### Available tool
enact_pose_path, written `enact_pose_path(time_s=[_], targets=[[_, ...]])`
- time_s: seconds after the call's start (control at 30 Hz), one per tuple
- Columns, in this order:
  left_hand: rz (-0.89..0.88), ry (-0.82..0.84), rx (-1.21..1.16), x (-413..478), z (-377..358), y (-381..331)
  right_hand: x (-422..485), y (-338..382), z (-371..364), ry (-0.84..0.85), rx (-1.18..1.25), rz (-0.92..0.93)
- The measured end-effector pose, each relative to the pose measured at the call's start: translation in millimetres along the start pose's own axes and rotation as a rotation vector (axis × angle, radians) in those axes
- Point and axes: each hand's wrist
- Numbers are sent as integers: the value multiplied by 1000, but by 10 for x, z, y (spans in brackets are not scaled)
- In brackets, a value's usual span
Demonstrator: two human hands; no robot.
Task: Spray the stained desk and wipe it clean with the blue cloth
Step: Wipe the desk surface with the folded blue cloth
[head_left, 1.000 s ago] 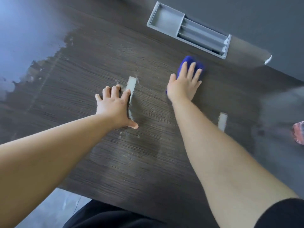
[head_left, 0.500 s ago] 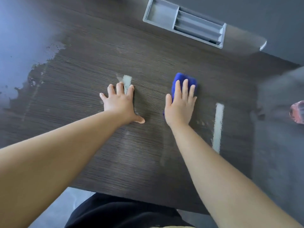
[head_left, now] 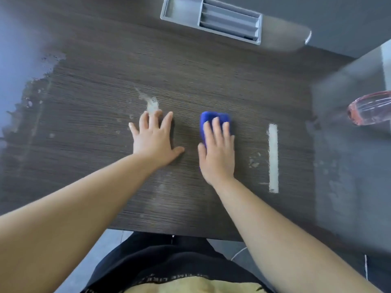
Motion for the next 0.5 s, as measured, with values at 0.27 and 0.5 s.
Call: enact_pose_path(time_s=[0.27, 0.5], targets=[[-75, 62, 149, -547, -354, -241, -145, -1063, 167, -45, 14, -301], [1, 7, 157, -783, -508, -242, -861, -762, 50, 56, -104, 499]])
Point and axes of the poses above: each hand's wrist, its own x-axis towards the middle knuckle, its own z-axis out of the back of the hand, y = z × x, and after that the axes turned 6 degrees about -x, right-handed
